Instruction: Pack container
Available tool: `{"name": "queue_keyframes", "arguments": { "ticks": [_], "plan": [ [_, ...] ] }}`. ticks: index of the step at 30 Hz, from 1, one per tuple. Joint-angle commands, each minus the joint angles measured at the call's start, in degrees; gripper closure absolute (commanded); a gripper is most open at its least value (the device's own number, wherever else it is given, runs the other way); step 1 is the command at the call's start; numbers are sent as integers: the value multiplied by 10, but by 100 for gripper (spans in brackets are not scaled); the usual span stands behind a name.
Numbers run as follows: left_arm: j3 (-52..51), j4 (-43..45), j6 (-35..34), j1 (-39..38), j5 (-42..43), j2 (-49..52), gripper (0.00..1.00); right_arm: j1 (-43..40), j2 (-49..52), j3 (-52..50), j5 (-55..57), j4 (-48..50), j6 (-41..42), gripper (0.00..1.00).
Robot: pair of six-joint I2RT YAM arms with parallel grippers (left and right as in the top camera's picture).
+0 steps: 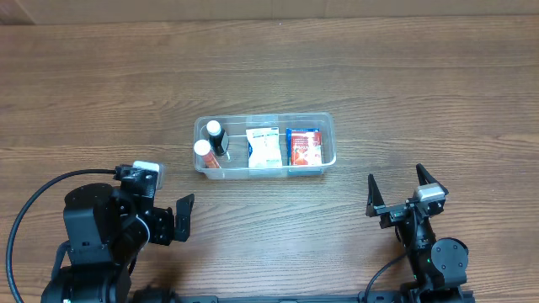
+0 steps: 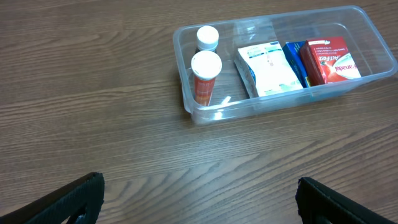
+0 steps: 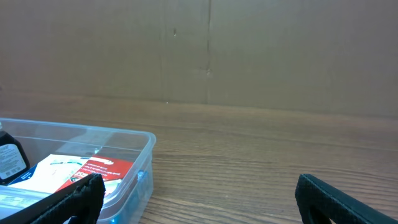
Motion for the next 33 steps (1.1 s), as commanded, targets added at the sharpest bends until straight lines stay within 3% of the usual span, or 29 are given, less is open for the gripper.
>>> {"name": "queue_keyframes", "arguments": {
  "ticks": [1, 12, 22, 28, 33],
  "plan": [
    [-3, 2, 10, 0, 11, 1, 0, -2, -6, -6, -1, 2, -4, 0],
    [-3, 2, 11, -9, 10, -5, 0, -2, -6, -6, -1, 2, -4, 0],
    [-36, -11, 25, -50, -22, -106, 0, -2, -6, -6, -1, 2, -4, 0],
    [-196, 129, 28, -54, -32, -246, 0, -2, -6, -6, -1, 2, -4, 0],
    [-342, 296, 28, -52, -33, -341, 0, -2, -6, -6, -1, 2, -4, 0]
  ]
}}
